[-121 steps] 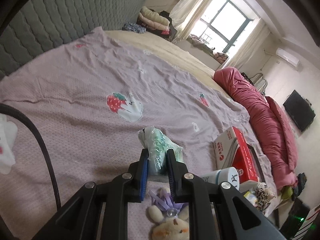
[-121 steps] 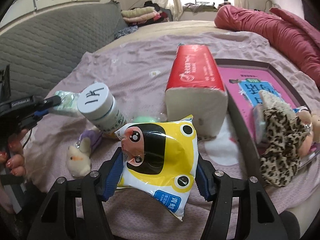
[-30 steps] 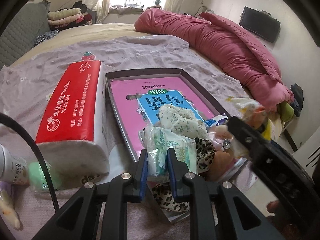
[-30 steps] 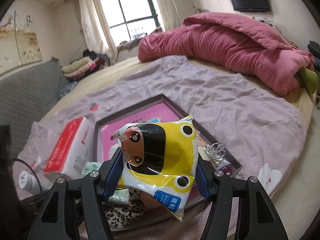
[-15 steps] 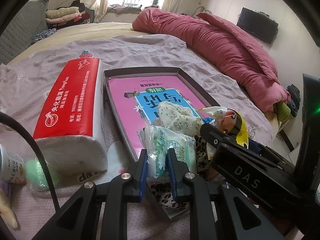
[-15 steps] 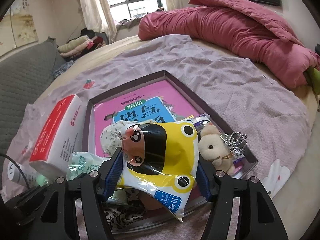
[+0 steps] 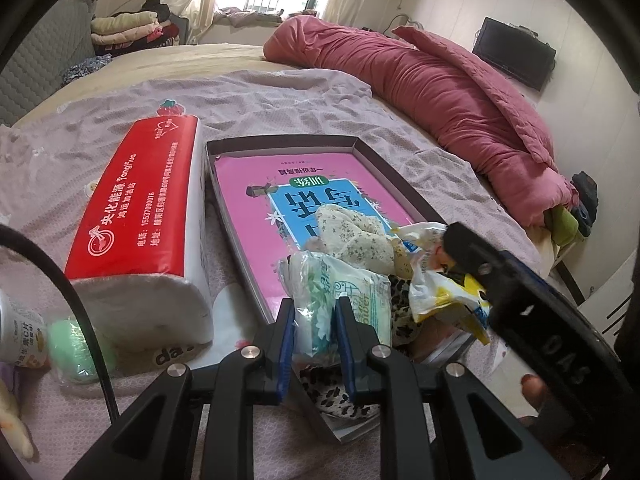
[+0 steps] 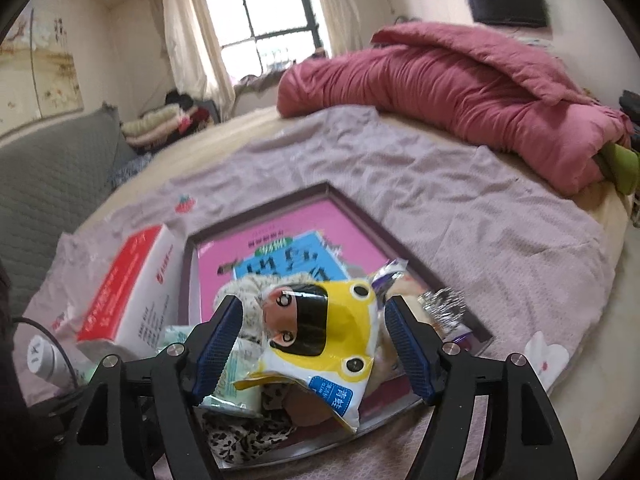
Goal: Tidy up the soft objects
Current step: 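Lower and release the tissue pack with the left tool while the right tool releases the snack bag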
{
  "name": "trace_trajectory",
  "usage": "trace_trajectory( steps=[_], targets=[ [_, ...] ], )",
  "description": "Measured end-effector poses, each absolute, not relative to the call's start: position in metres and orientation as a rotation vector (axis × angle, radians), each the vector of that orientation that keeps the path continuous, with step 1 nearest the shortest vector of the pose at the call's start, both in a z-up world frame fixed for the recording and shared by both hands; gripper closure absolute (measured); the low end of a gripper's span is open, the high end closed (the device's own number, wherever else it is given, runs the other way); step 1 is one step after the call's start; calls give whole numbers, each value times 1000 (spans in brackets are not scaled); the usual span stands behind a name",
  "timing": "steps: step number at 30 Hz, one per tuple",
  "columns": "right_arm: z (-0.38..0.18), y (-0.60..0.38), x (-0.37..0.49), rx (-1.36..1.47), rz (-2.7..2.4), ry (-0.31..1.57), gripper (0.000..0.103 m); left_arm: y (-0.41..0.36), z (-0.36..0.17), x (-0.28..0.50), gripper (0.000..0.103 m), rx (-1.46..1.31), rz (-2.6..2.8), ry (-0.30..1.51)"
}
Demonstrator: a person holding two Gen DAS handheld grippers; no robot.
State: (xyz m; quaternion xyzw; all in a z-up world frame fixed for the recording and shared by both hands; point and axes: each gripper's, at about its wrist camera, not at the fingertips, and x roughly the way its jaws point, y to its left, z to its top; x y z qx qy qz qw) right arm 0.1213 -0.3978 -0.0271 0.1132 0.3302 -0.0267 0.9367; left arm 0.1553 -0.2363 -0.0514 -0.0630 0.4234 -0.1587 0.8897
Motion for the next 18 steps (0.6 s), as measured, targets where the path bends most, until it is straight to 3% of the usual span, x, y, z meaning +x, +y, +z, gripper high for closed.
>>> trace_trajectory(
  steps=[4,9,13,18],
  targets=[
    [-24,-406,118,258,-92,653,28,-235,-51,157,76,-143,-330,880],
    [-22,-410,116,271,-92,648,28,-235,-52,158,56,-152,-338,891],
    [-22,-410,115,259,-88,644,28,-236,-51,156,54,-153,-344,887],
    [-22,-409,115,260,-87,641,28,-233,-46,155,42,-168,-350,882]
  ],
)
